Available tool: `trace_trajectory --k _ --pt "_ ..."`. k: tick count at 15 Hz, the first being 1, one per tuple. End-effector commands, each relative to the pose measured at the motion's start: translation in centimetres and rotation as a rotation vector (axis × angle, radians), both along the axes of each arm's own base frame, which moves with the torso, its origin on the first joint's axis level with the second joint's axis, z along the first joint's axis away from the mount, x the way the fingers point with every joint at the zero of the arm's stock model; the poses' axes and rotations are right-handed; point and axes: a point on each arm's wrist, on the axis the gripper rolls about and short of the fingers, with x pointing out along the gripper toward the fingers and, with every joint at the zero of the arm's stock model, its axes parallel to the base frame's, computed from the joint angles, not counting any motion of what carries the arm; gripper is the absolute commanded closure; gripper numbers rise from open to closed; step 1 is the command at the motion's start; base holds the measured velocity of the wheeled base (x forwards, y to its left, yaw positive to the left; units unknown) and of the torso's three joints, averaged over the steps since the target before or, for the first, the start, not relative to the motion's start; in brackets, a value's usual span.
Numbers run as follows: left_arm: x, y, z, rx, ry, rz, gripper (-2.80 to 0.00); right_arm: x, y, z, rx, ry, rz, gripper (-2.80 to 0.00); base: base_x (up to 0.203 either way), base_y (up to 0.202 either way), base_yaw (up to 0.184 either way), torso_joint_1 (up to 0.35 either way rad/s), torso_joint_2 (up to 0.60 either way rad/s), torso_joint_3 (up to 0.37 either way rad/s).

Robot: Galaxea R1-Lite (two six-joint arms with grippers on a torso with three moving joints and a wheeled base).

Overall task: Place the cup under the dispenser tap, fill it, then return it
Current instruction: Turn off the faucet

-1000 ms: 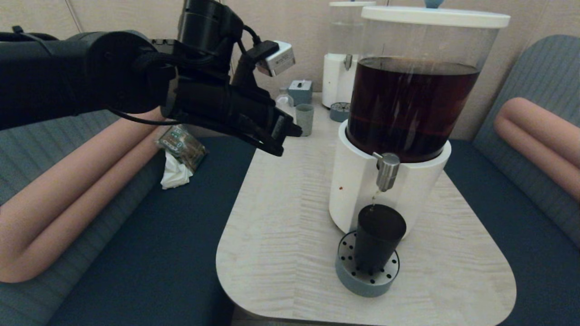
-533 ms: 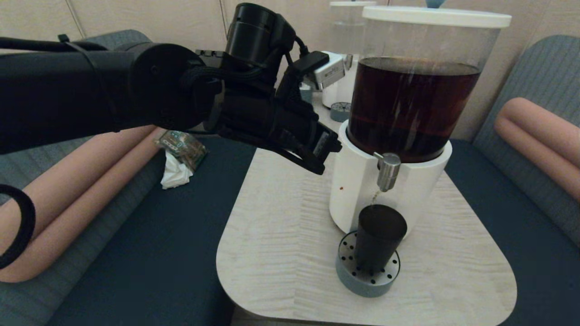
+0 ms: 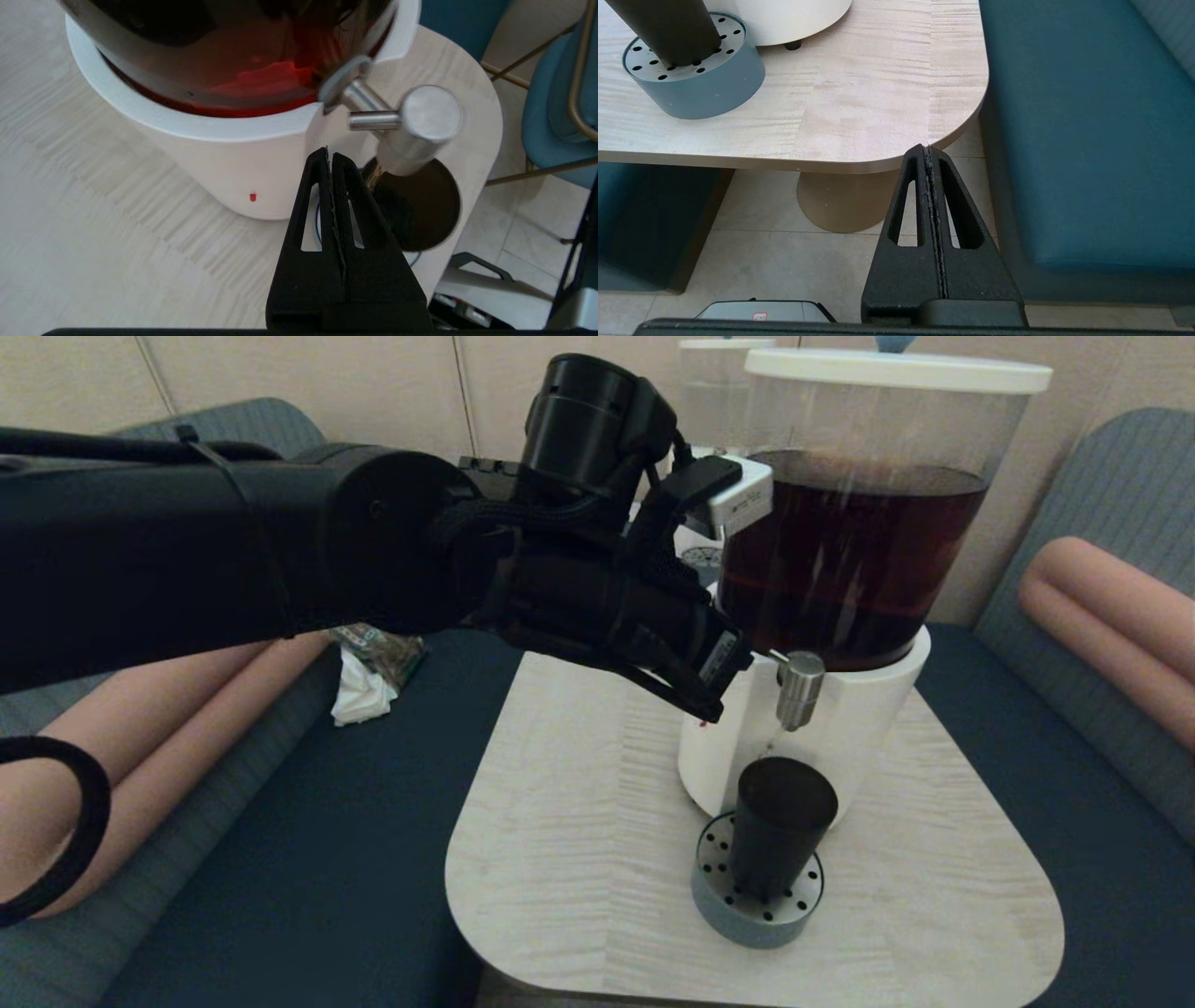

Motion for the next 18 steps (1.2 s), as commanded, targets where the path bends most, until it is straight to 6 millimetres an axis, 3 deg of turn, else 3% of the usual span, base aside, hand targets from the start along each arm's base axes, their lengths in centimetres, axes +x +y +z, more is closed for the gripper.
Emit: trace_trajectory --k 1,18 --pt "-0.2 -0.5 -0.2 0.003 0.004 -0.012 0.00 0.0 0.0 0.0 0.000 0.002 0.000 0.00 0.000 0.000 0.000 0.000 0.00 0.000" --pt "0.4 -2.7 -0.8 -0.068 -0.065 -0.024 0.00 0.0 0.0 0.0 0.000 0.002 0.000 0.00 0.000 0.000 0.000 0.000 0.00 0.000"
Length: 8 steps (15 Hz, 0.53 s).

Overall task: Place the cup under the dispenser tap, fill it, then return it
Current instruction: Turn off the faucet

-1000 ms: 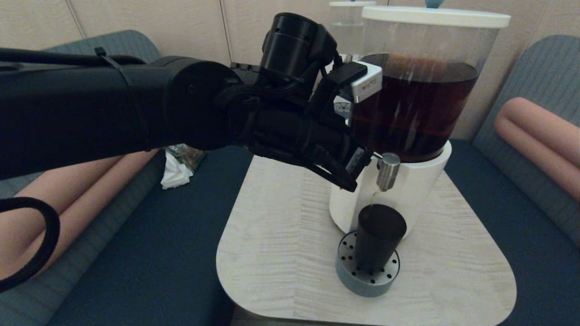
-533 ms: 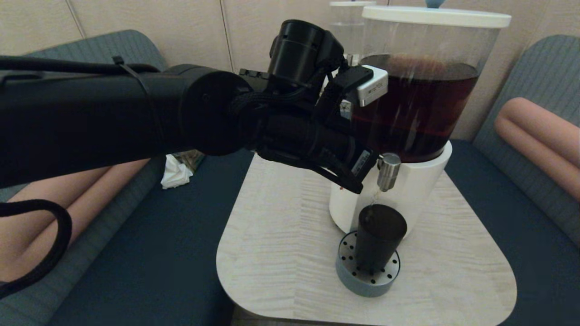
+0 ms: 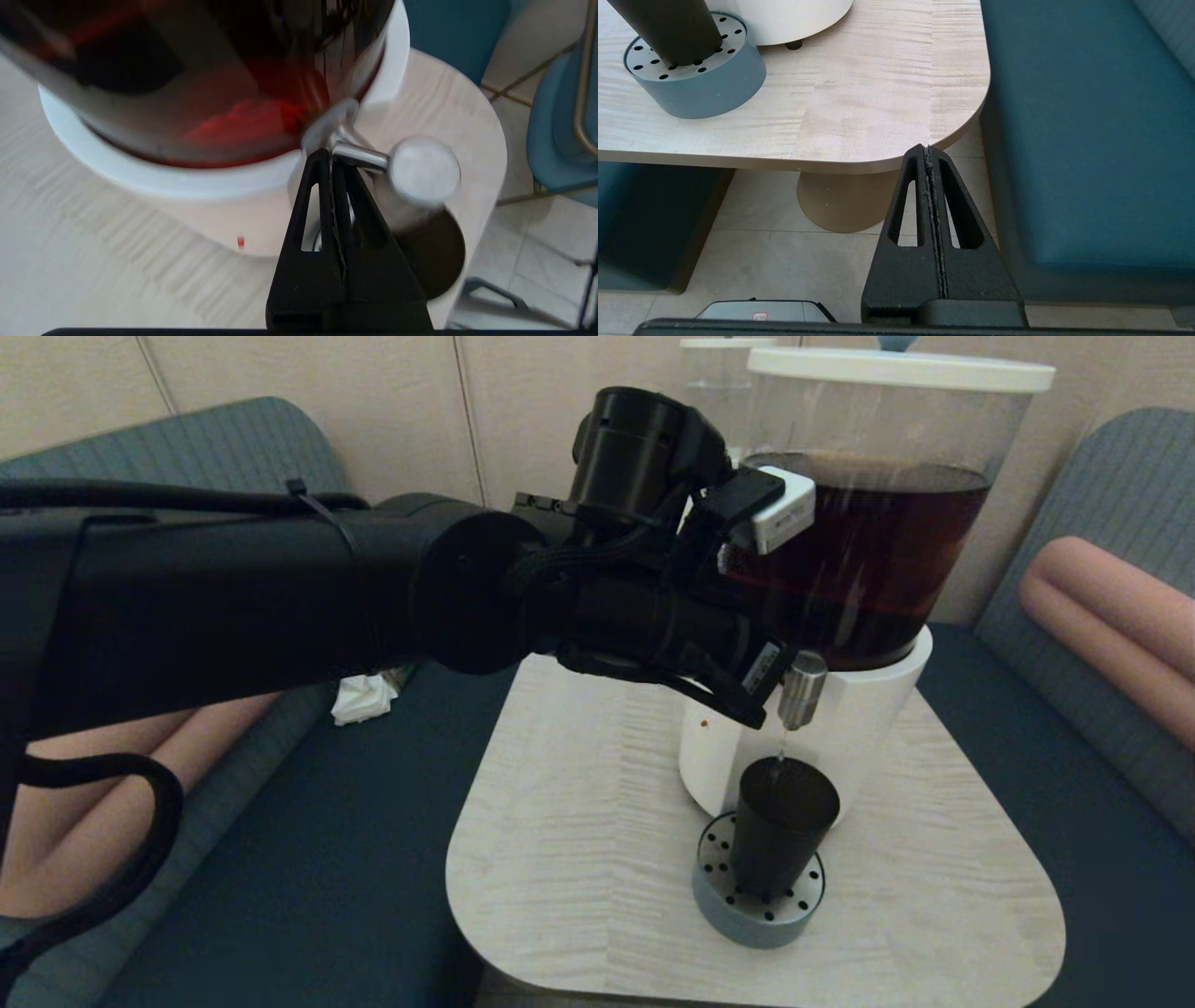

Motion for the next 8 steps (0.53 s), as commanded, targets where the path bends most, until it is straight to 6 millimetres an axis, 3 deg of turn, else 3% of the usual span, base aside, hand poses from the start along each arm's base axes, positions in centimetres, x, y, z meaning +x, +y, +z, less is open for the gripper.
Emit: trace_trajectory --k 1,8 --pt "0.02 -0.28 0.03 -0.020 -0.001 -0.003 0.00 0.01 0.00 -0.01 0.001 0.002 0.000 0.00 0.000 0.000 0.000 0.000 0.00 0.000" --pt "0.15 -1.10 -0.37 -0.047 -0.004 -0.008 0.00 0.01 0.00 -0.01 0.001 0.002 0.000 0.00 0.000 0.000 0.000 0.000 0.00 0.000"
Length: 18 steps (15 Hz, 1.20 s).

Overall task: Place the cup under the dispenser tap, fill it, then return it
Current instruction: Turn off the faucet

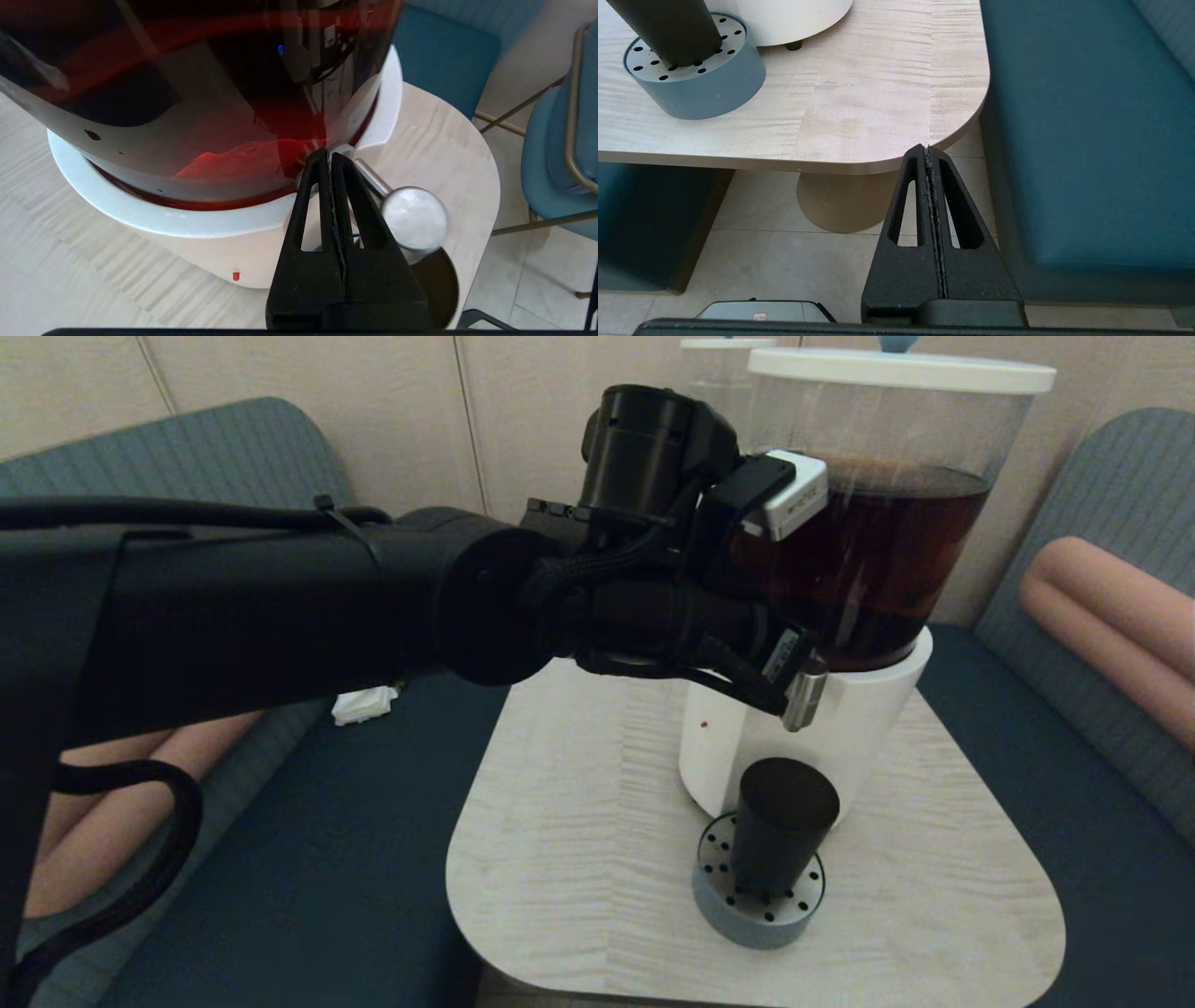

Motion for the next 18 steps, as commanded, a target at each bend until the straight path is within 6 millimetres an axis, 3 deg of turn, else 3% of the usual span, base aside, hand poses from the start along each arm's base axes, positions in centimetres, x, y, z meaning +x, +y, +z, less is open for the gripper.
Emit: trace_trajectory --k 1,5,9,13,18 --pt "0.0 -0.1 -0.1 0.004 0.002 -0.002 0.00 0.0 0.0 0.0 0.000 0.003 0.000 0.00 0.000 0.000 0.000 0.000 0.00 0.000" --pt "-0.5 0.6 1.0 -0.022 0.016 0.031 0.00 0.0 0.0 0.0 0.000 0.002 0.000 0.00 0.000 0.000 0.000 0.000 0.00 0.000" --pt "-1.8 3.6 4.2 -0.075 0.028 0.106 0.00 0.0 0.0 0.0 0.000 0.003 0.000 0.00 0.000 0.000 0.000 0.000 0.00 0.000" --pt "-5.9 8.8 7.7 -0.134 0.101 0.172 0.00 0.0 0.0 0.0 0.000 0.003 0.000 0.00 0.000 0.000 0.000 0.000 0.00 0.000" --pt "-11.7 15.6 7.1 -0.196 0.141 0.283 0.00 0.0 0.0 0.0 0.000 0.001 0.000 0.00 0.000 0.000 0.000 0.000 0.00 0.000"
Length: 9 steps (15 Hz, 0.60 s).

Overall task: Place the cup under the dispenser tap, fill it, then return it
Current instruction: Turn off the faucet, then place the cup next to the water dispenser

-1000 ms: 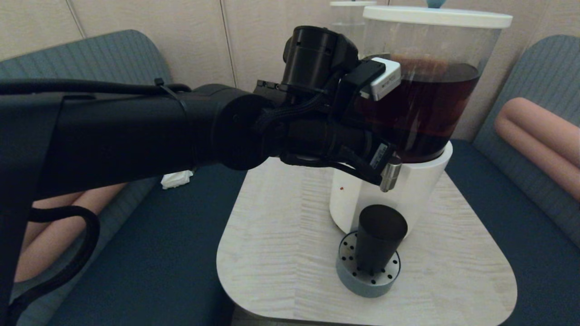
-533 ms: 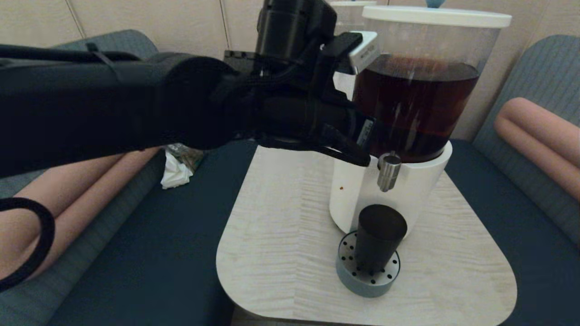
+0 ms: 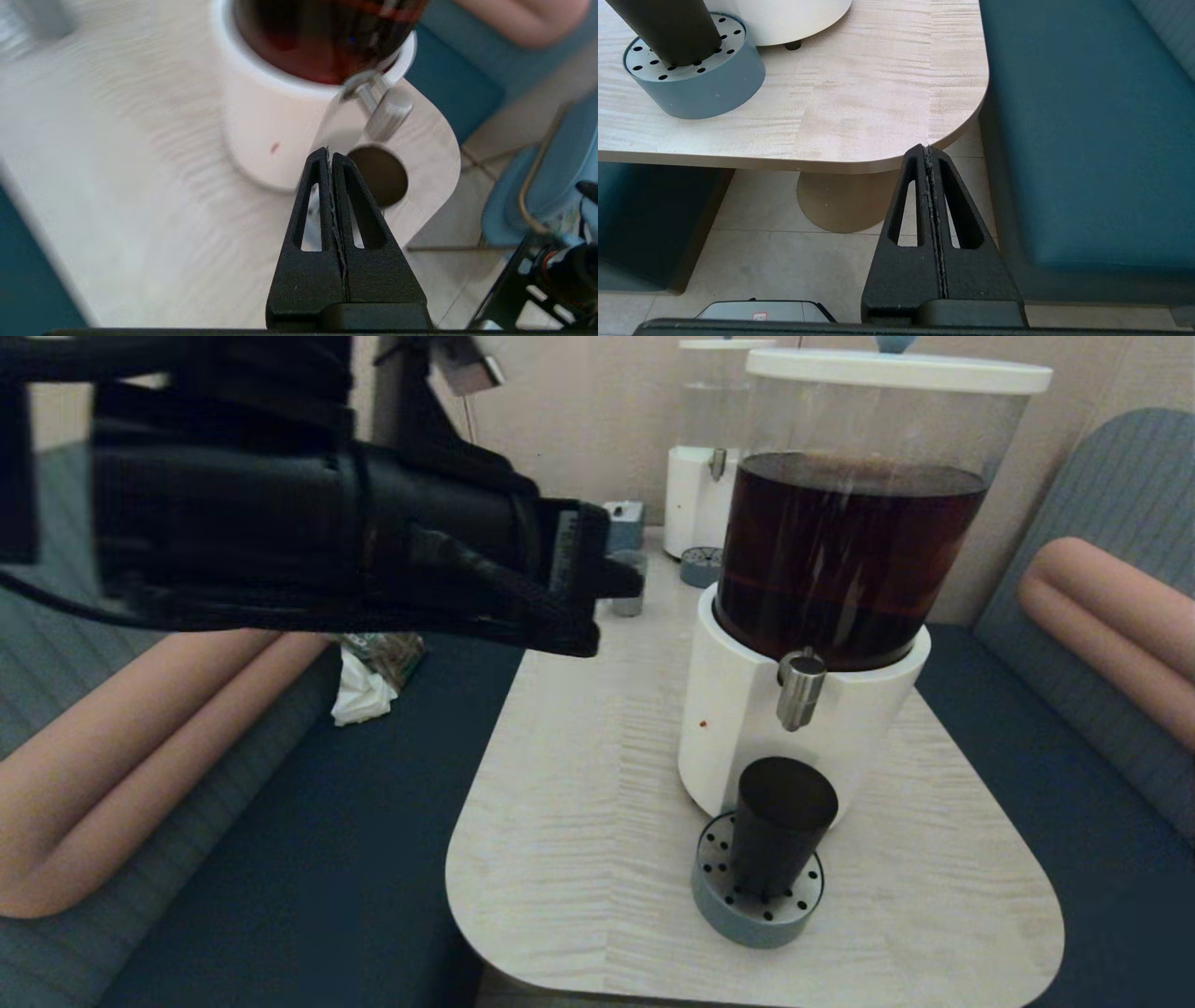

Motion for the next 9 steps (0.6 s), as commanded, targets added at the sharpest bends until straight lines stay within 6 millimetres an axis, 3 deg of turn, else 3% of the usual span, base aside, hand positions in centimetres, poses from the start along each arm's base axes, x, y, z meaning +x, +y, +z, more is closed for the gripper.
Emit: trace_trajectory --k 1,4,9 --pt "-4.4 4.5 0.4 -0.077 -0.016 0.042 0.00 0.0 0.0 0.0 0.000 0.001 0.000 0.00 0.000 0.000 0.000 0.000 0.00 0.000" --pt "-6.7 7.1 -2.7 -0.130 -0.018 0.083 0.00 0.0 0.0 0.0 0.000 0.002 0.000 0.00 0.000 0.000 0.000 0.000 0.00 0.000" --pt "-7.8 8.2 -8.8 -0.195 -0.090 0.073 0.00 0.0 0.0 0.0 0.000 0.002 0.000 0.00 0.000 0.000 0.000 0.000 0.00 0.000"
